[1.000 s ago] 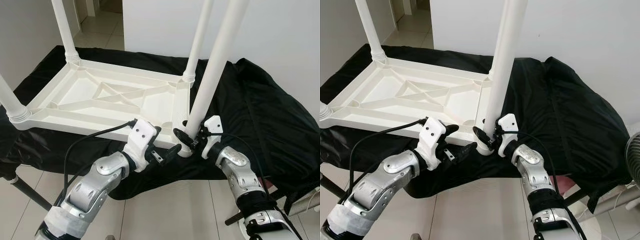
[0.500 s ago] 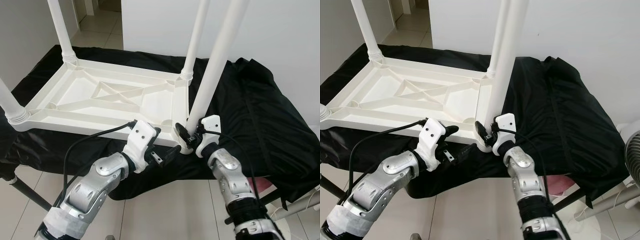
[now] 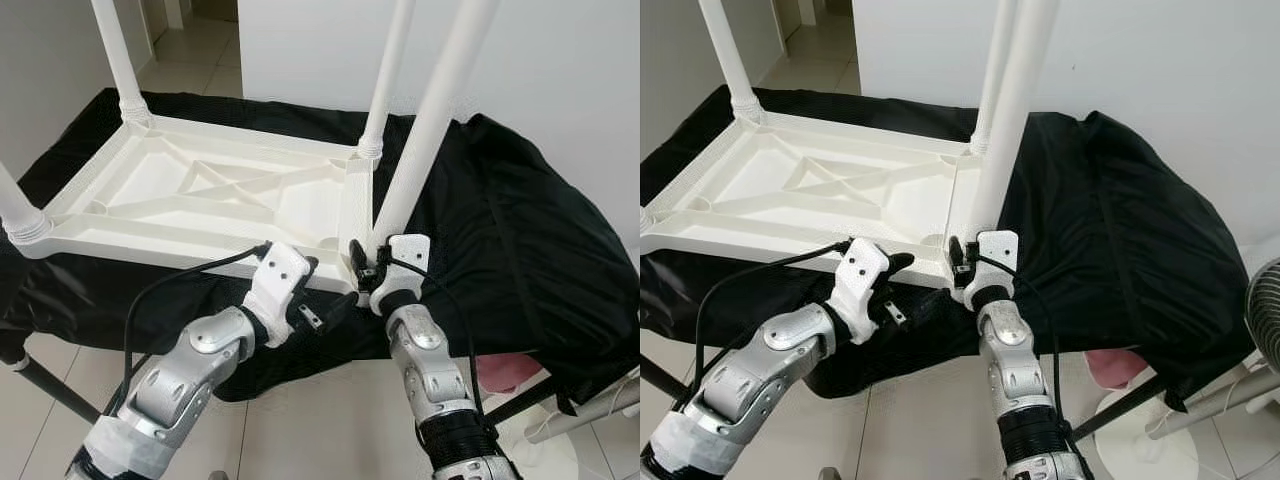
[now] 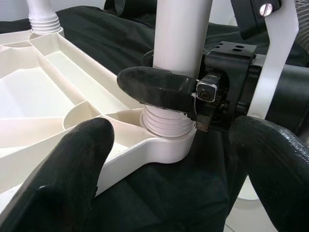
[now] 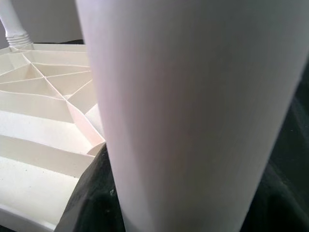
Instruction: Building children table
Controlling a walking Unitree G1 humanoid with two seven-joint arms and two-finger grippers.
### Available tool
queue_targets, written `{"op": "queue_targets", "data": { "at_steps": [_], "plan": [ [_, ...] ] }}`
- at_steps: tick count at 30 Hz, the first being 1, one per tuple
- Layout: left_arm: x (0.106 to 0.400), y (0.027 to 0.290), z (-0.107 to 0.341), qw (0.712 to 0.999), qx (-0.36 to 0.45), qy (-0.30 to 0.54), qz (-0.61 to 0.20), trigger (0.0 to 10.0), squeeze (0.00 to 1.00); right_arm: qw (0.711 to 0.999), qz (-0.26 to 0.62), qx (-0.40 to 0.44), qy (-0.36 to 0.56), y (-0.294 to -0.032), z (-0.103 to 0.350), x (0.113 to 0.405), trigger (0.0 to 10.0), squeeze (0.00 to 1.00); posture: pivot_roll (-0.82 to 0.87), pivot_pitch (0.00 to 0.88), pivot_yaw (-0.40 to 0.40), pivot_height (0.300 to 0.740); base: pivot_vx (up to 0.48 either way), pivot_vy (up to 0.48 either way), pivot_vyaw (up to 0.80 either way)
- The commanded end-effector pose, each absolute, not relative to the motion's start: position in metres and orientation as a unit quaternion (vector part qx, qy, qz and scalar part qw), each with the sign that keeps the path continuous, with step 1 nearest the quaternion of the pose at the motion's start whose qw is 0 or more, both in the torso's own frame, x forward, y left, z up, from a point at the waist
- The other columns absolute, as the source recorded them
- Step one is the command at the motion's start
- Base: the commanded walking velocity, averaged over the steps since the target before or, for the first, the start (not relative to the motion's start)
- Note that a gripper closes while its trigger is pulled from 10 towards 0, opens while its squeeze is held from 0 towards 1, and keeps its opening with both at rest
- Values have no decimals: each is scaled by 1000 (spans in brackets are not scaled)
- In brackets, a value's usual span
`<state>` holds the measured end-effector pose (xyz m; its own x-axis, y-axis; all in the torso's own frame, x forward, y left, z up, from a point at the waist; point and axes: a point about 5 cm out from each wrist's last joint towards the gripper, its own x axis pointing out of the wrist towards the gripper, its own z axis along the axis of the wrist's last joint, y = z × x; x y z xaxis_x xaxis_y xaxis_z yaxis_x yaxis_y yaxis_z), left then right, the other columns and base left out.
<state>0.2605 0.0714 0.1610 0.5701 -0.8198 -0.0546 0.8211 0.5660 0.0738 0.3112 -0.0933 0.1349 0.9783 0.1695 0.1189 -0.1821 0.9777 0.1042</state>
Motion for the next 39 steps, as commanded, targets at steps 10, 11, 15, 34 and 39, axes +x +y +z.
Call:
{"op": "queue_targets", "data": {
  "at_steps": [10, 11, 15, 34, 39],
  "plan": [
    [255, 66, 162, 858, 54, 6, -511, 10000, 0, 990, 87, 86, -68, -92, 143, 306, 10000, 1000, 9, 27, -50, 740, 0, 0, 0],
    [255, 66, 162, 858, 54, 6, -511, 10000, 0, 990, 87, 86, -68, -92, 143, 306, 10000, 1000, 9, 27, -50, 740, 0, 0, 0],
    [255, 66, 162, 857, 54, 6, -512, 10000, 0, 988, 103, 84, -76, -94, 145, 304, 10000, 1000, 7, 24, -49, 740, 0, 0, 0],
    [256, 62, 160, 859, 65, 2, -509, 10000, 0, 965, 250, 18, -71, -130, 148, 308, 10000, 0, -12, 38, -67, 740, 0, 0, 0],
    [257, 62, 161, 858, 65, 1, -509, 10000, 0, 951, 302, -3, -66, -136, 147, 313, 10000, 0, -21, 41, -64, 740, 0, 0, 0]
  ]
}}
